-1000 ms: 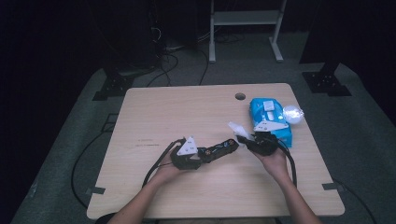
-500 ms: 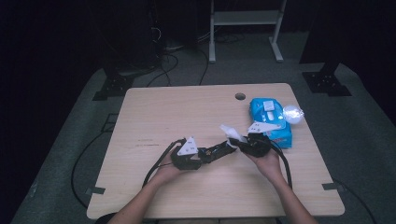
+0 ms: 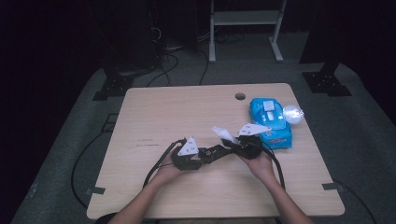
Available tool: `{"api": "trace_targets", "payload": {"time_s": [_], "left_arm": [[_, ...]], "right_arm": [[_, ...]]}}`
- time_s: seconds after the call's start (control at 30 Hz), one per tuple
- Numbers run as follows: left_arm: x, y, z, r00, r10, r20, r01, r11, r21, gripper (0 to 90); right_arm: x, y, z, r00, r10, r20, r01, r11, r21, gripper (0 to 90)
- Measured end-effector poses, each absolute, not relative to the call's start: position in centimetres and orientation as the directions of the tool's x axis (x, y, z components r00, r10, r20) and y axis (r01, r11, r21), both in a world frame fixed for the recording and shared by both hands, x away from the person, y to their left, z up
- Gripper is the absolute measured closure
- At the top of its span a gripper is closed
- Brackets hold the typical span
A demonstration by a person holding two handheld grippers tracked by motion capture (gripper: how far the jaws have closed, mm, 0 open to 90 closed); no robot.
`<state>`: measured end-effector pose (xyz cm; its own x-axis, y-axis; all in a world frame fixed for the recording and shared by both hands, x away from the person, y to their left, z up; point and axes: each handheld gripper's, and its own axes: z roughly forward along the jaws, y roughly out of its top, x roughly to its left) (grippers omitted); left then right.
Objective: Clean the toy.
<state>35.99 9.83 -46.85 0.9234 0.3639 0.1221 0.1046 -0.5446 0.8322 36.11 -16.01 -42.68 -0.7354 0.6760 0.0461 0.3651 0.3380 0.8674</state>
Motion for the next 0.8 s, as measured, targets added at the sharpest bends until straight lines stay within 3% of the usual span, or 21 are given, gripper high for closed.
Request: {"api": "trace_targets", "payload": {"time_s": [0.17, 0.33, 0.8], "left_arm": [[36.0, 9.8, -46.9, 0.924, 0.363, 0.120, 0.105, -0.543, 0.833, 57.5], [36.1, 9.8, -46.9, 0.924, 0.363, 0.121, 0.105, -0.544, 0.833, 57.5], [35.8, 9.3, -46.9, 0.926, 0.362, 0.110, 0.111, -0.538, 0.836, 57.4]], "right_arm": [[37.0, -19.2, -42.9, -0.667, 0.739, 0.090, 0.419, 0.273, 0.866, 81.5], [36.9, -20.1, -42.1, -0.665, 0.740, 0.101, 0.411, 0.250, 0.877, 81.5], [34.2, -11.6, -41.7, -0.837, 0.537, 0.109, 0.324, 0.324, 0.889, 81.4]]}}
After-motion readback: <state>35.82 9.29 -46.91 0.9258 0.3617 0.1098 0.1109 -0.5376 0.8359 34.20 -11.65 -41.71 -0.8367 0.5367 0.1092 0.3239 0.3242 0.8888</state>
